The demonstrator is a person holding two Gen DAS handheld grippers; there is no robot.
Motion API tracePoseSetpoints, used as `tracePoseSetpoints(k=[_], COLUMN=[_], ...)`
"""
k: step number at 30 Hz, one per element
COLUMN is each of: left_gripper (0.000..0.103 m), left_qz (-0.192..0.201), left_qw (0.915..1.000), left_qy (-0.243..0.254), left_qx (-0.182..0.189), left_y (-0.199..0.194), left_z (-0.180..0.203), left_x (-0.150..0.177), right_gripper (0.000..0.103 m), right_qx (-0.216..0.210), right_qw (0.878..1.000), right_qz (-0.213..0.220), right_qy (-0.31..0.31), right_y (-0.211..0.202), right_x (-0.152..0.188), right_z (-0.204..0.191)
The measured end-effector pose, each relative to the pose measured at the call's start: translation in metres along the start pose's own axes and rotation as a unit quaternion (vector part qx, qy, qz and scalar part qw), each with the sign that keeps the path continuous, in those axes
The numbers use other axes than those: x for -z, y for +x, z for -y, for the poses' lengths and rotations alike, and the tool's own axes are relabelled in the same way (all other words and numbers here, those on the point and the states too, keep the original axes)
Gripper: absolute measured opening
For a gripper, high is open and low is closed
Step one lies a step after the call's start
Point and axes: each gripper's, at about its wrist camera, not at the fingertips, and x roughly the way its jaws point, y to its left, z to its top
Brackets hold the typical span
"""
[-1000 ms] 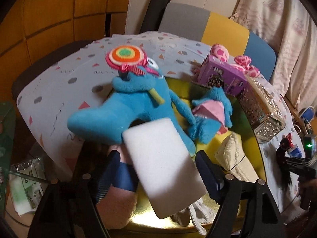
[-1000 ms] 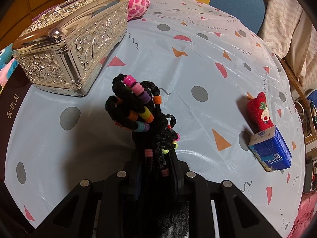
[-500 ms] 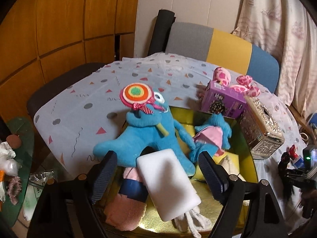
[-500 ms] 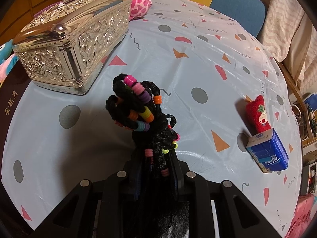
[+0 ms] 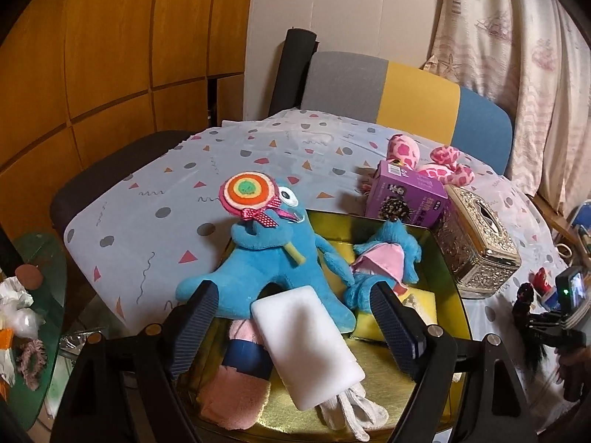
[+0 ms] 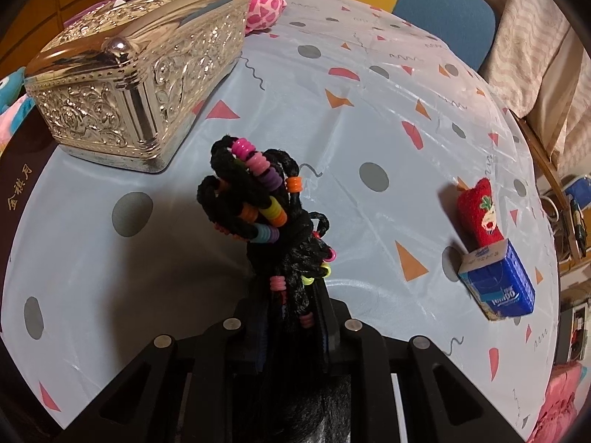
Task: Organize soft objects
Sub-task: 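Carry the white foam block over the gold tray with the left gripper while the right holds the hair piece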
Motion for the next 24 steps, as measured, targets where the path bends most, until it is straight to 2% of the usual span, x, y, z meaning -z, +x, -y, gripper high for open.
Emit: tracePoseSetpoints(k=[5,10,19,24], left_gripper=[0.085,0.085,0.085,0.085], left_qz=[0.003,-0.001,-0.012,-0.013], left_qw=[1.0000,0.9999,0.9997,0.9997], left_qy=[0.007,0.009,0.014,0.015], left_qx=[0.004,0.009,0.014,0.016], left_y=[-0.001,0.002,0.008,0.009], left_z=[0.003,0.003,0.006,0.008], left_x=[0.002,0.006,0.013,0.014], right_gripper=[0.019,0.019,0.019,0.019], right_qx=[-0.015,-0.033,-0.046,-0.100], right_qw=[0.999,0.997,0.995,0.989], right_qz=[-0.034,-0.049,-0.044,-0.034], right_qy=[0.019,0.058,0.074,0.100], right_y=[-0.005,-0.012,-0.024,-0.036], right_x=[0.000,0.008,0.024,0.036], right_z=[0.003,0.003,-0.012,-0.017])
